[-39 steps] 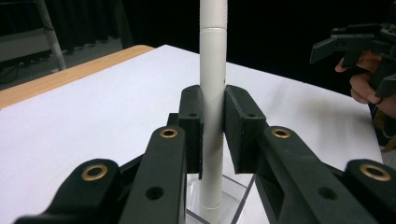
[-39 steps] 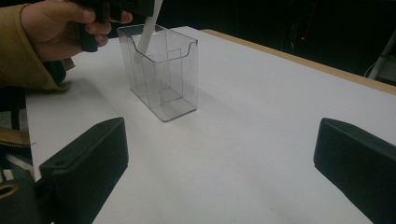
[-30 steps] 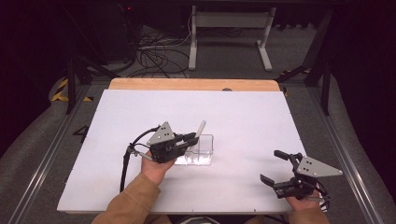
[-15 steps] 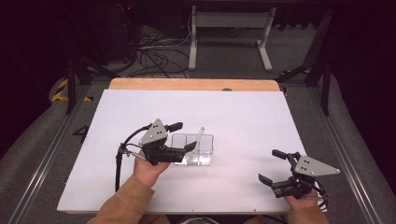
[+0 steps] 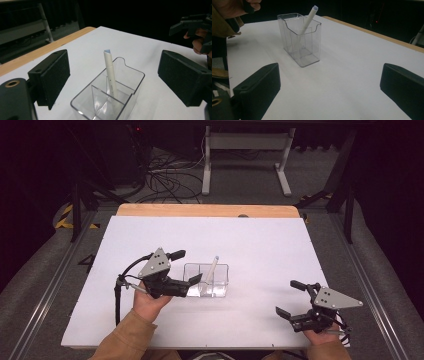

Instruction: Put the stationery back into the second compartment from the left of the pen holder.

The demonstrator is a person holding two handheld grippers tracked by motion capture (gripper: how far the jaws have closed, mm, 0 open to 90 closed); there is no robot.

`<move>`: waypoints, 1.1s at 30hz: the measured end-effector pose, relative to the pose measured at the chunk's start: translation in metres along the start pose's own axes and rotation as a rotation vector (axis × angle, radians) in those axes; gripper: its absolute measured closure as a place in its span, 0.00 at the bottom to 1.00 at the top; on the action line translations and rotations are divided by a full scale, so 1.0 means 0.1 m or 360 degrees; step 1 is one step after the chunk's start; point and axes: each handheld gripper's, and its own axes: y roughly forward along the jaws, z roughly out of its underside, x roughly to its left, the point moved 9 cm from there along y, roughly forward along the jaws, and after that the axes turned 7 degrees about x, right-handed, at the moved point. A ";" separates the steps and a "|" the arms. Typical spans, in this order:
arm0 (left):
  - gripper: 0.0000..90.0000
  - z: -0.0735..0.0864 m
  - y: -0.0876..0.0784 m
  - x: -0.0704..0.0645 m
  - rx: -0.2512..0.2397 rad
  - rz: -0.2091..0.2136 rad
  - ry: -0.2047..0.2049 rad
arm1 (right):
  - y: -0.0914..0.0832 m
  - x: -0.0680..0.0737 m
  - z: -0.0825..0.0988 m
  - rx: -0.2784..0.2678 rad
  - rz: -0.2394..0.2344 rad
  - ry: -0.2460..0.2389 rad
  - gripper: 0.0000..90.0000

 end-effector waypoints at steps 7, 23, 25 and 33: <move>0.10 0.07 -0.25 0.11 0.0004 -0.0023 -0.0009 | 0.02 0.02 0.01 0.0016 -0.0002 -0.0008 0.04; 0.06 0.42 -0.58 0.21 0.0042 -0.0042 -0.0004 | 0.06 0.04 0.02 0.0037 -0.0014 -0.0008 0.04; 0.06 0.48 -0.60 0.23 0.0053 -0.0057 0.0007 | 0.06 0.04 0.02 0.0041 -0.0011 -0.0010 0.04; 0.05 0.74 -0.77 0.31 0.0050 -0.0034 -0.0040 | 0.05 0.04 0.02 0.0038 -0.0010 -0.0010 0.04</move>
